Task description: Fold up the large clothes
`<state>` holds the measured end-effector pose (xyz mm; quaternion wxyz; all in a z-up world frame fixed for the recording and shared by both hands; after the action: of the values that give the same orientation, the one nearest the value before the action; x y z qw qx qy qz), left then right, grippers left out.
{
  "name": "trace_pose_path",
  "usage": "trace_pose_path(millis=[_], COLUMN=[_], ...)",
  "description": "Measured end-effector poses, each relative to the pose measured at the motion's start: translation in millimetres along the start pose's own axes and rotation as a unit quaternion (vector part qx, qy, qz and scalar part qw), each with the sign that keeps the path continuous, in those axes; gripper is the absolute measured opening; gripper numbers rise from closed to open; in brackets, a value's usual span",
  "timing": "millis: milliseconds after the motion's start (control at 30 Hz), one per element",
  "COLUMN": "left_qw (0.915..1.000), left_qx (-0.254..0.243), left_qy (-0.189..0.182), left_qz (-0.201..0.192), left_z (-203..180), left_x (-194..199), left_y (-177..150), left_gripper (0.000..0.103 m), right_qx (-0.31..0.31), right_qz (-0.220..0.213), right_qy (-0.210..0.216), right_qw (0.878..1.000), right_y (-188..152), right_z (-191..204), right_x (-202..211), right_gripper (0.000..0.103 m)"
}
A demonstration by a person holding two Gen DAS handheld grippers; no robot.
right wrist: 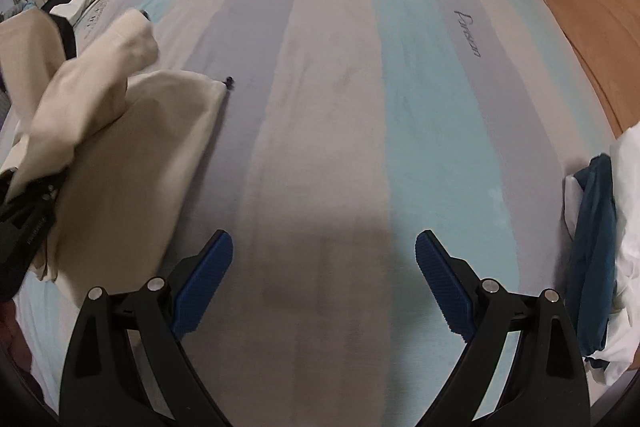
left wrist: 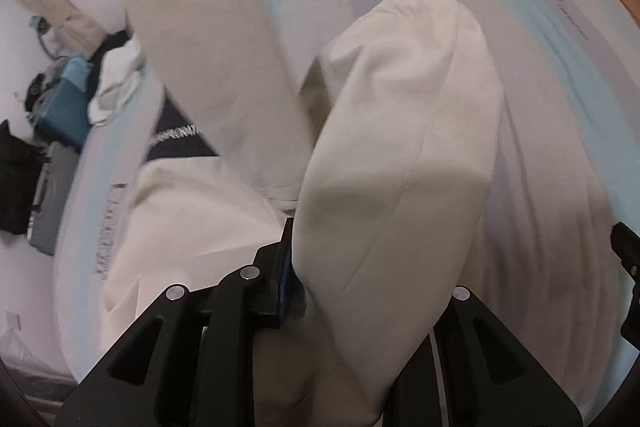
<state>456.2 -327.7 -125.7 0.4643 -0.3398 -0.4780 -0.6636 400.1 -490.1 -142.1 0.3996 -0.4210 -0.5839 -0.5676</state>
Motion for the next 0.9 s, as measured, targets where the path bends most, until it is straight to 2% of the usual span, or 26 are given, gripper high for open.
trace_pose_path(millis=[300, 533, 900], left_qw=[0.9976, 0.9972, 0.997], left_qx=[-0.013, -0.029, -0.044], left_qy=[-0.064, -0.064, -0.06], left_qz=[0.024, 0.025, 0.02], left_z=[-55, -61, -71], left_x=[-29, -64, -49], left_y=[4, -4, -15], left_gripper=[0.021, 0.023, 0.027], right_qx=[-0.017, -0.024, -0.04], right_qz=[0.017, 0.026, 0.026], right_qy=[0.0, 0.0, -0.005], right_qw=[1.0, 0.999, 0.999], right_y=[-9, -12, -21], right_z=[-24, -33, -40], right_x=[-18, -29, -20], right_gripper=[0.089, 0.089, 0.089])
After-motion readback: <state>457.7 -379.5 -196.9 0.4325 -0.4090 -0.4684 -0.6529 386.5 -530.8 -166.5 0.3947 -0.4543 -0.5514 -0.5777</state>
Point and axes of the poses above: each gripper's, at about its wrist camera, not at the fingertips, and x roughly against the way its jaws point, z to its left, y to its top, the point moved 6 cm from there along -x, roughly the way its jaws point, and after that the axes turned 5 degrees about z, right-handed, at the moved point
